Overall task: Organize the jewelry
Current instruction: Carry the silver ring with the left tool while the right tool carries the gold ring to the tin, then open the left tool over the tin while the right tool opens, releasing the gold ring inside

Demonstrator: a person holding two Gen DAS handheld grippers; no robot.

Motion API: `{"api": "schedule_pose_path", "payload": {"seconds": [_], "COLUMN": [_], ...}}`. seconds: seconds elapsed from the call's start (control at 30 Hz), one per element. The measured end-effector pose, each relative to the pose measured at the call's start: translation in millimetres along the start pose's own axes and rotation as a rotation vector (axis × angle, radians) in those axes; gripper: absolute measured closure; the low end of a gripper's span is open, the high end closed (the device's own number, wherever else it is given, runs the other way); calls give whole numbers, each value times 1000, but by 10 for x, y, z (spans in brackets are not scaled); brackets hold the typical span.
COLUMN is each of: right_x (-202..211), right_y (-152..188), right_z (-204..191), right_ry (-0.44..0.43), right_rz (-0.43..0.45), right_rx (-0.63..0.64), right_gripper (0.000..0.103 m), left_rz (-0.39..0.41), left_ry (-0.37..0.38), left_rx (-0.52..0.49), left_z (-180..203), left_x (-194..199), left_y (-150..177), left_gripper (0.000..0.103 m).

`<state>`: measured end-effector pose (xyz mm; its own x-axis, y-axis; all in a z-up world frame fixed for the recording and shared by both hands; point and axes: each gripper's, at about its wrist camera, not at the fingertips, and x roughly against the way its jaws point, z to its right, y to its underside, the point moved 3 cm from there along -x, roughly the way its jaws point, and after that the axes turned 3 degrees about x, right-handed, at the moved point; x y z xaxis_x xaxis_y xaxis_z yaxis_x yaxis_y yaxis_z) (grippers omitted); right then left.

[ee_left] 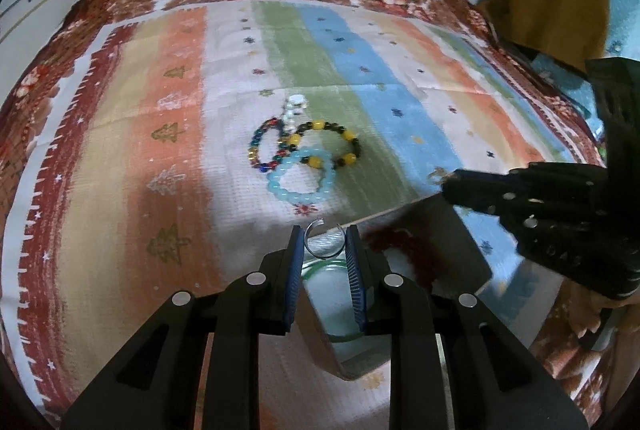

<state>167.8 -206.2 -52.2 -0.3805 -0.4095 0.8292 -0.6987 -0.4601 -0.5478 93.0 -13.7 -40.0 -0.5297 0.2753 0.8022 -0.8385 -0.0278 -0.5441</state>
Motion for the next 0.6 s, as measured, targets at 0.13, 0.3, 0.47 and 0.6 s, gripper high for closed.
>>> {"api": "schedule_pose_path", "payload": {"seconds": [0.13, 0.3, 0.47, 0.6], "right_x": [25, 68, 93, 105], "right_y": [103, 189, 269, 281], "right_z": [-32, -57, -93, -119], "right_ry": [-33, -51, -84, -98], "right_rz": [-4, -3, -8, -7], "right_rx": [-8, -15, -23, -22], "right_gripper": [92, 92, 92, 92], "left_rz": [5, 2, -3, -10], "left_ry": [10, 18, 24, 23], "left_rx": [-25, -48, -63, -71], "left_z": [82, 152, 204, 227], "left_x": [16, 20, 8, -15], "left_y": [57, 128, 188, 201], "left_gripper": [82, 82, 82, 82]}}
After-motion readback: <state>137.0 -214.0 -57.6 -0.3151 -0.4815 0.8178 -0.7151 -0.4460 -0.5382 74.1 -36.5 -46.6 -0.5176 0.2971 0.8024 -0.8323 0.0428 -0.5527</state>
